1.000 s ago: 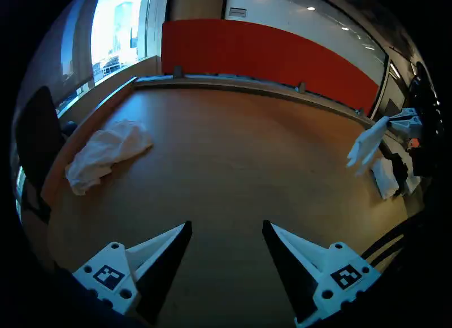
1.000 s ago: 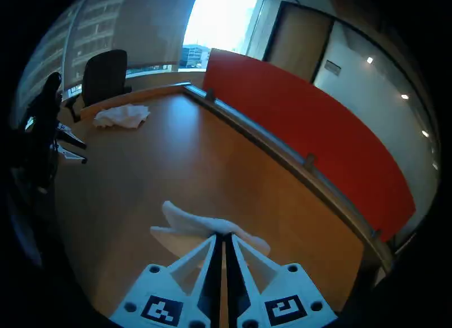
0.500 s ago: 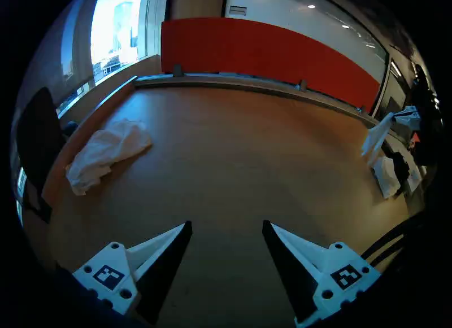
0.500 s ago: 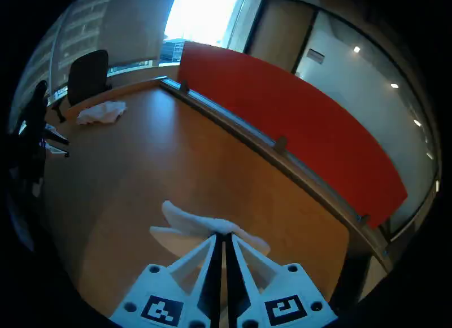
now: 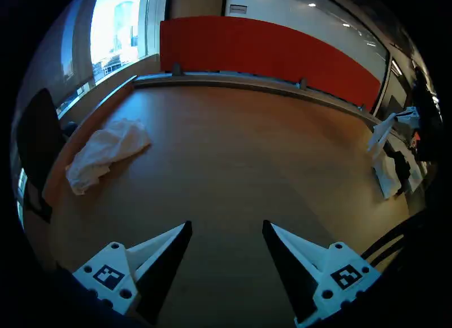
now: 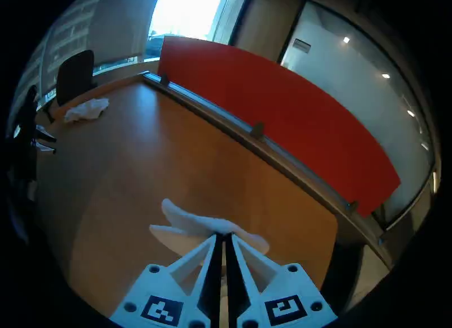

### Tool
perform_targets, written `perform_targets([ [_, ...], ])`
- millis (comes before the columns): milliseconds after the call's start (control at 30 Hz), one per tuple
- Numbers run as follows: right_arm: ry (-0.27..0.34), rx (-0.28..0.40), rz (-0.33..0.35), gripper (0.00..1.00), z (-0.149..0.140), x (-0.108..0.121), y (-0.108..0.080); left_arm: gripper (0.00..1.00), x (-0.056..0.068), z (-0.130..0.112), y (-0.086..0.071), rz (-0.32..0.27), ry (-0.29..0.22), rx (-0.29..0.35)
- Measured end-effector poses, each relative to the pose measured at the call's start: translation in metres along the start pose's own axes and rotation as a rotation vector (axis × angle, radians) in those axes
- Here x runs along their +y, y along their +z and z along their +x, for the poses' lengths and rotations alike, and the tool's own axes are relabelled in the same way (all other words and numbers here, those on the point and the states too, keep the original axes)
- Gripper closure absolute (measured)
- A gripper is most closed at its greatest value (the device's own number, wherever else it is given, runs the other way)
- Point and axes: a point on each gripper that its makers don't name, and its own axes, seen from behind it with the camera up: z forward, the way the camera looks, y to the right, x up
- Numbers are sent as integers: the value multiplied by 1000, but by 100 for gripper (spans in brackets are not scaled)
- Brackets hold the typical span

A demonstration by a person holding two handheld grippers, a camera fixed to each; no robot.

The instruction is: Fold towel

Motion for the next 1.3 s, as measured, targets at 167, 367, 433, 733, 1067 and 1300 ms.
perform_targets([
  [167,8,-15,-24,95,-9,20,-3,8,2,0,0,3,1,-2],
  [367,27,-25,-50,95,-18,41,-10,8,7,1,1,2,7,-3],
  [433,30,-34,-56,95,-23,47,-12,8,8,1,1,1,8,-3],
  [733,45,-55,-74,95,-40,59,-20,8,13,1,-1,-2,17,-4],
  [1067,64,-85,-85,95,-69,61,-35,8,17,2,-2,-9,23,-4],
  [1300,98,-123,-92,95,-107,58,-54,8,20,2,-3,-16,30,-4],
])
